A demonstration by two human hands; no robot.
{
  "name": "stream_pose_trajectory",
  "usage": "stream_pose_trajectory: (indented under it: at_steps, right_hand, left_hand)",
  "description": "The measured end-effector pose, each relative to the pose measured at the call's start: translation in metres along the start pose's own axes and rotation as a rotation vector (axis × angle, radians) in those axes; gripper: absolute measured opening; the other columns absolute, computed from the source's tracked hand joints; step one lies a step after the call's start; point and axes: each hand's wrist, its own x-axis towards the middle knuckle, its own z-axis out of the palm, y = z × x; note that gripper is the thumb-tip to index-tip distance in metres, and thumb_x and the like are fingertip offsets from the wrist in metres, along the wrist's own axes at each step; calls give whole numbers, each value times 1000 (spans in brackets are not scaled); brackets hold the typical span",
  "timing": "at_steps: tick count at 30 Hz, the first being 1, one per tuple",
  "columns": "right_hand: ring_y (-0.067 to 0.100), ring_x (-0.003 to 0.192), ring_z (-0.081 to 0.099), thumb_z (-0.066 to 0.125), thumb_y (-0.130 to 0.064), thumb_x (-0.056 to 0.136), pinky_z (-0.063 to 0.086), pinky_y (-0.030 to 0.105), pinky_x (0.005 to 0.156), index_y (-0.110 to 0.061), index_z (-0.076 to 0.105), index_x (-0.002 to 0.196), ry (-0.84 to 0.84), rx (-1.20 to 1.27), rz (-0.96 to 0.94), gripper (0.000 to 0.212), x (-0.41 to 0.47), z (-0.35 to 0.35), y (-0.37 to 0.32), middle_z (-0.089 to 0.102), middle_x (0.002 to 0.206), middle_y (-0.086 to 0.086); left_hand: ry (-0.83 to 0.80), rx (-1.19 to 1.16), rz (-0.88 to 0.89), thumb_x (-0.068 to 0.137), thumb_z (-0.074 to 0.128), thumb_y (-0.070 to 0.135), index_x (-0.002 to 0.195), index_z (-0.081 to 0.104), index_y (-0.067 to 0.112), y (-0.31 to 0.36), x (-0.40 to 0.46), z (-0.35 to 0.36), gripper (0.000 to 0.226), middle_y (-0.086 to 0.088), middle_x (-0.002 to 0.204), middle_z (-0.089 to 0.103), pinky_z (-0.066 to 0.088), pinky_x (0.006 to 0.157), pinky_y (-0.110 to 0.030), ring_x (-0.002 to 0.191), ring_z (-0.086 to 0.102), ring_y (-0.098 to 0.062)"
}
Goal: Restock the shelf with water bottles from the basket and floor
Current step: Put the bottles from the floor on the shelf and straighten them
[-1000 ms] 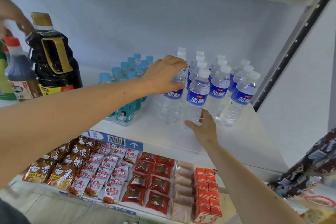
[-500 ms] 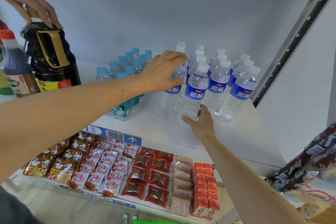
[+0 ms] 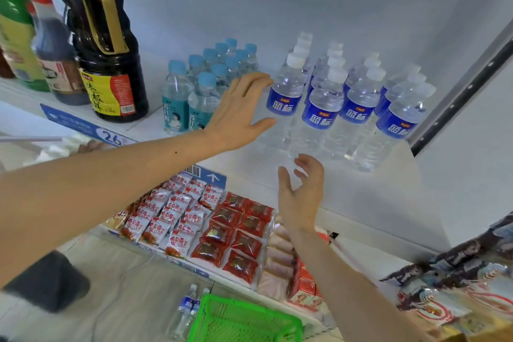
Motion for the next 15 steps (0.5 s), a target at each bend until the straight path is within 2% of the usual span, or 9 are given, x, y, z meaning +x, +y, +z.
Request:
stream_pose_trajectory:
  at_steps: [6, 10, 13, 15]
  right_hand:
    - [3, 96, 59, 64, -12, 88, 46, 13, 85, -14, 52, 115, -117, 56, -118, 29, -54, 34, 4, 58, 109, -6]
    - [13, 93, 62, 64, -10, 87, 52, 28, 83, -11, 54, 112, -228, 100, -64, 27, -98, 61, 21, 62, 103, 4]
    - [11, 89, 61, 64, -4, 87, 51, 24, 80, -10, 56, 110, -287, 115, 9, 25, -133, 85, 34, 62, 99, 3]
    - [8, 85, 59, 64, -1, 86, 47, 16, 78, -13, 57, 106, -311, 90, 52, 25, -156, 103, 42, 61, 95, 2]
  left_hand:
    - [-11, 34, -23, 85, 61, 37, 128, 49, 3, -27, -71, -13, 56, -13, 129, 49, 36, 101, -35, 117, 44, -28]
    - [-16, 61, -59, 85, 63, 30, 123, 53, 3, -54, -128, -26, 47, -11, 126, 53, 37, 101, -35, 115, 46, -28]
    - [-13, 49, -116, 88, 63, 26, 120, 56, 4, -79, -175, -35, 39, -10, 122, 56, 40, 98, -35, 112, 49, -25]
    - [-13, 45, -153, 90, 63, 24, 117, 59, 3, -98, -210, -40, 35, -10, 120, 59, 42, 96, -36, 109, 53, -26]
